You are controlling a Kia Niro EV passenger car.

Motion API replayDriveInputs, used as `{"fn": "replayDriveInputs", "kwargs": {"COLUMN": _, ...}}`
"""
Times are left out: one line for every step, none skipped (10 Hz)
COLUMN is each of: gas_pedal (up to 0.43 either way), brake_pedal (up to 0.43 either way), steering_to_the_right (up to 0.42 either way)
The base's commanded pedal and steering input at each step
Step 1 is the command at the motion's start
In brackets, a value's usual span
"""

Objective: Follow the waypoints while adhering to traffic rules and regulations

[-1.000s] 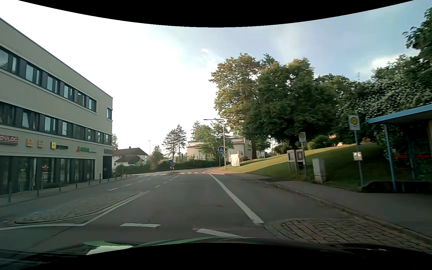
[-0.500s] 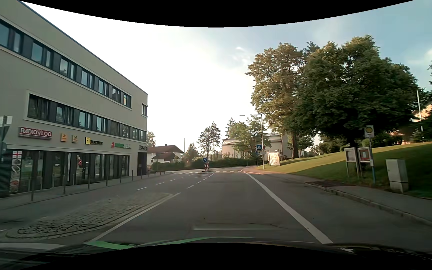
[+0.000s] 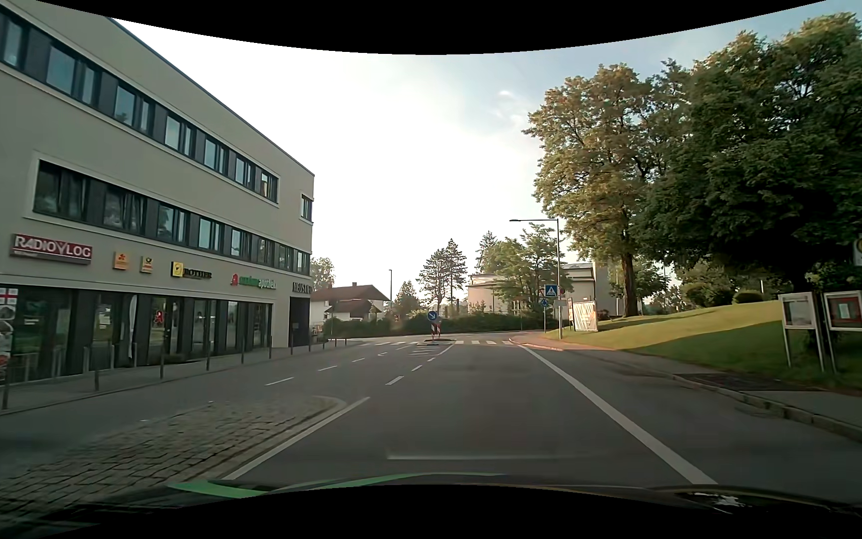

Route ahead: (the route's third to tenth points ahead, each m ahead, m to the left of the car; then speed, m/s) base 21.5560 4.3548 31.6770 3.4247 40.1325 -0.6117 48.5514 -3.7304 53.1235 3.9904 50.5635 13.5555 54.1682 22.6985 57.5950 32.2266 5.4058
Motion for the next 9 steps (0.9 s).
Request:
{"fn": "replayDriveInputs", "kwargs": {"gas_pedal": 0.248, "brake_pedal": 0.0, "steering_to_the_right": 0.037}}
{"fn": "replayDriveInputs", "kwargs": {"gas_pedal": 0.248, "brake_pedal": 0.0, "steering_to_the_right": 0.05}}
{"fn": "replayDriveInputs", "kwargs": {"gas_pedal": 0.248, "brake_pedal": 0.0, "steering_to_the_right": 0.056}}
{"fn": "replayDriveInputs", "kwargs": {"gas_pedal": 0.248, "brake_pedal": 0.0, "steering_to_the_right": 0.056}}
{"fn": "replayDriveInputs", "kwargs": {"gas_pedal": 0.248, "brake_pedal": 0.0, "steering_to_the_right": 0.056}}
{"fn": "replayDriveInputs", "kwargs": {"gas_pedal": 0.248, "brake_pedal": 0.0, "steering_to_the_right": 0.056}}
{"fn": "replayDriveInputs", "kwargs": {"gas_pedal": 0.248, "brake_pedal": 0.0, "steering_to_the_right": 0.055}}
{"fn": "replayDriveInputs", "kwargs": {"gas_pedal": 0.248, "brake_pedal": 0.0, "steering_to_the_right": 0.054}}
{"fn": "replayDriveInputs", "kwargs": {"gas_pedal": 0.209, "brake_pedal": 0.0, "steering_to_the_right": 0.052}}
